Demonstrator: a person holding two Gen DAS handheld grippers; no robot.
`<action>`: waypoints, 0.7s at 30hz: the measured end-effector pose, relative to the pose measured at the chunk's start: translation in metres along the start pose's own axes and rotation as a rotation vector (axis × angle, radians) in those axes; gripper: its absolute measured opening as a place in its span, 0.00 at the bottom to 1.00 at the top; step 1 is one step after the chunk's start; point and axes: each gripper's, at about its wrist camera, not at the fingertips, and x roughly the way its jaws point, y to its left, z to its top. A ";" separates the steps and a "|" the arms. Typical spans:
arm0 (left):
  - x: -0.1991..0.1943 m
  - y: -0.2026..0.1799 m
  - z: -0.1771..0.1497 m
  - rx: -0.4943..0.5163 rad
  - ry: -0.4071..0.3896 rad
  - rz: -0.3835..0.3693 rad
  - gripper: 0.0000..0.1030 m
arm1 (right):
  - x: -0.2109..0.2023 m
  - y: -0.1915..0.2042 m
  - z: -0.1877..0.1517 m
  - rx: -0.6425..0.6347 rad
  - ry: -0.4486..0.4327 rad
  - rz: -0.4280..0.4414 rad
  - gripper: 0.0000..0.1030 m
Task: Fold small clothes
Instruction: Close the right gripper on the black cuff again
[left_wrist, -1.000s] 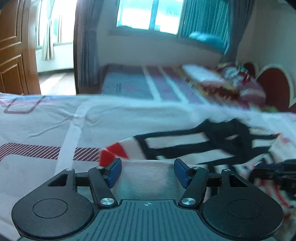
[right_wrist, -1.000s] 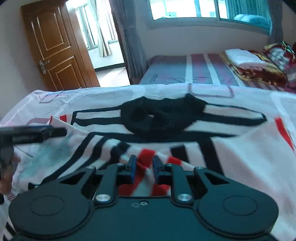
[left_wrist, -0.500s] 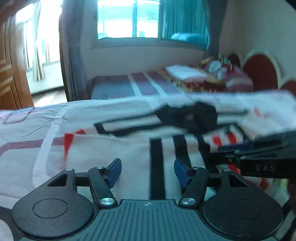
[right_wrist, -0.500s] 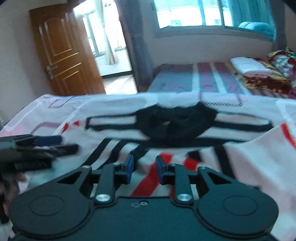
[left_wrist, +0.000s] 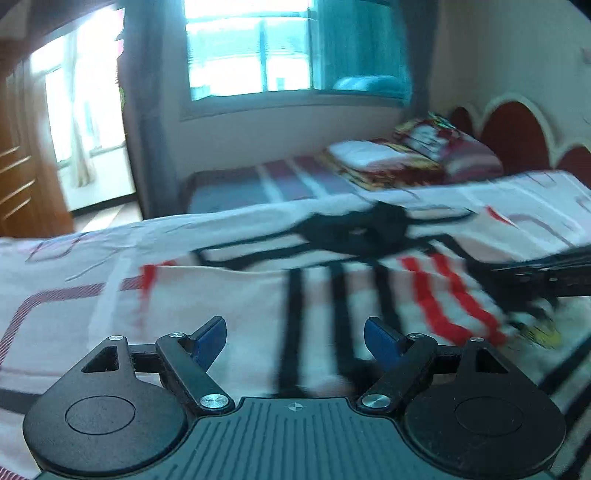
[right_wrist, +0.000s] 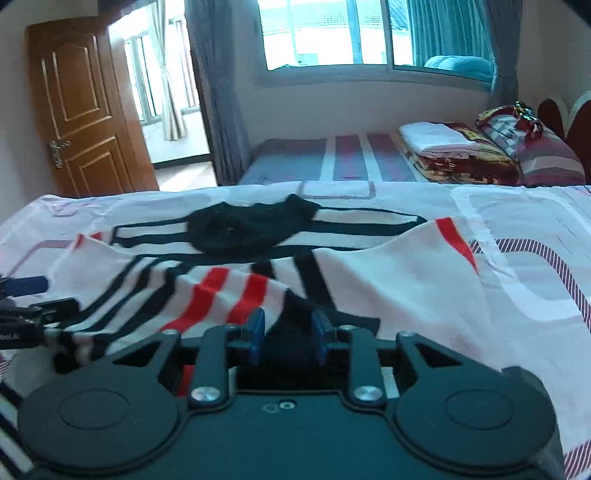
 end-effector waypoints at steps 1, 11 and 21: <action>0.005 -0.007 -0.003 0.022 0.030 -0.002 0.80 | 0.000 0.001 -0.005 -0.019 0.010 -0.002 0.26; -0.003 -0.009 -0.012 -0.051 0.032 -0.009 0.85 | -0.017 -0.050 -0.015 0.093 0.014 -0.019 0.28; 0.001 0.012 -0.022 -0.198 0.072 0.114 0.85 | 0.006 -0.049 -0.015 0.218 0.065 0.065 0.18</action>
